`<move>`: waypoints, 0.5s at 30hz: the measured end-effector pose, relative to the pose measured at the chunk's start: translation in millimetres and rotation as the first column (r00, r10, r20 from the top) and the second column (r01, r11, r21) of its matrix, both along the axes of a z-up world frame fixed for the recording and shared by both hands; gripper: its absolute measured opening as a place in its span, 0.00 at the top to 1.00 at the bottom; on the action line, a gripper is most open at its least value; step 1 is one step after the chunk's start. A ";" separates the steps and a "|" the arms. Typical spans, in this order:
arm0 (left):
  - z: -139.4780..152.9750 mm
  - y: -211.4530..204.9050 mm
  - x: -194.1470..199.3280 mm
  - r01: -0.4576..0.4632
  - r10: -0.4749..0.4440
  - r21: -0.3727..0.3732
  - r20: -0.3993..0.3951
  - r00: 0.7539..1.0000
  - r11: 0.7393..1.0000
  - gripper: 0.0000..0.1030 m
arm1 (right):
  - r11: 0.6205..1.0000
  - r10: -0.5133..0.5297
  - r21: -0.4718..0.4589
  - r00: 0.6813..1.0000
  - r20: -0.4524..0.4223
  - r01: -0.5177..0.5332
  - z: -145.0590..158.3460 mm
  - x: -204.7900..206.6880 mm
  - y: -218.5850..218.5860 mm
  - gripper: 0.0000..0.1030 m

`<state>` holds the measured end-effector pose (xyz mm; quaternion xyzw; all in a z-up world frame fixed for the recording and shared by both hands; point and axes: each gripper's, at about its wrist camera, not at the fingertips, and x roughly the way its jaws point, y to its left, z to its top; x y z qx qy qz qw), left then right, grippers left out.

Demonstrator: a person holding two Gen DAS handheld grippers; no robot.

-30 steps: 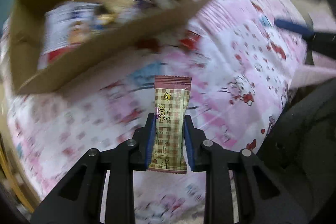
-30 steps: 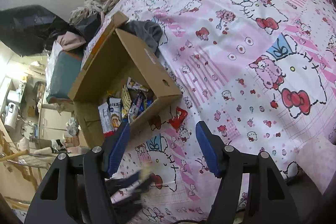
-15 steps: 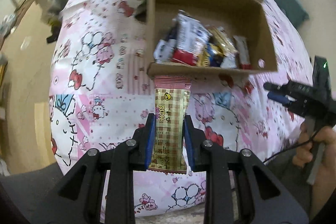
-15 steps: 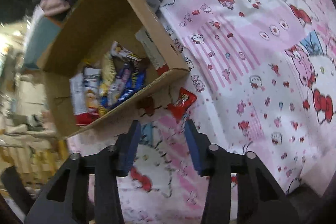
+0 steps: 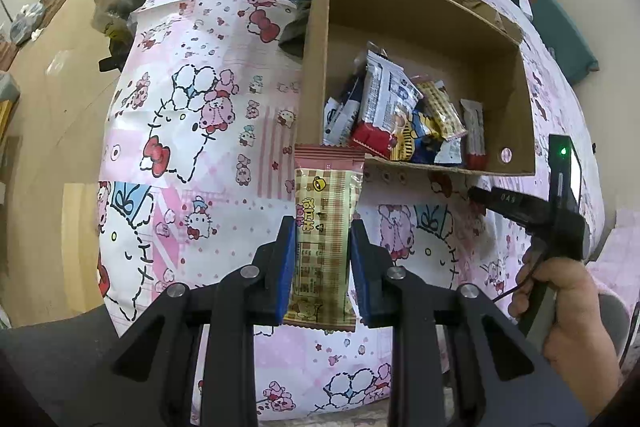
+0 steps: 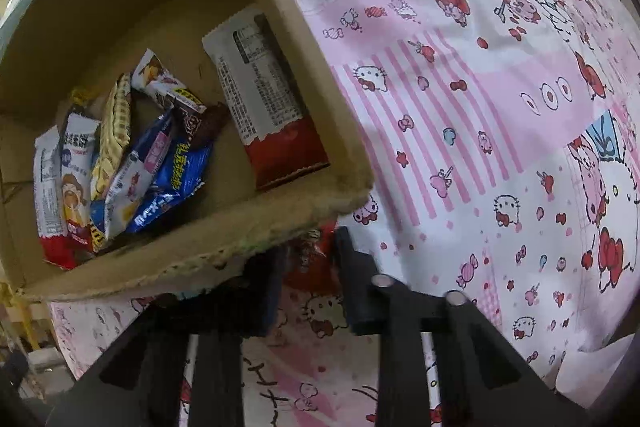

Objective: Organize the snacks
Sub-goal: 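Grasp the red candy with the right gripper while the left holds the wafer bar, then lower the wafer bar and red candy into the box and open both grippers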

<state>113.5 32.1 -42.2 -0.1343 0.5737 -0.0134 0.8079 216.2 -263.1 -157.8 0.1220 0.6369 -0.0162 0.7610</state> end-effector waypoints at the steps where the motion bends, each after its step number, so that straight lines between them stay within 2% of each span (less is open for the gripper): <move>1: 0.2 -0.1 0.0 0.000 0.000 0.002 0.001 1.000 1.000 0.78 | 1.000 0.003 0.005 1.000 0.003 -0.003 0.2 -1.2 -0.4 0.83; 9: -2.3 1.9 0.7 -0.015 0.015 0.017 -0.001 1.000 1.000 0.78 | 0.992 0.018 0.128 1.000 0.010 -0.019 14.1 -27.1 -0.4 0.85; 15: -1.9 9.7 0.1 -0.049 0.048 0.032 0.019 0.999 0.998 0.78 | 0.968 0.045 0.243 0.998 0.047 -0.055 43.1 -52.0 7.3 0.85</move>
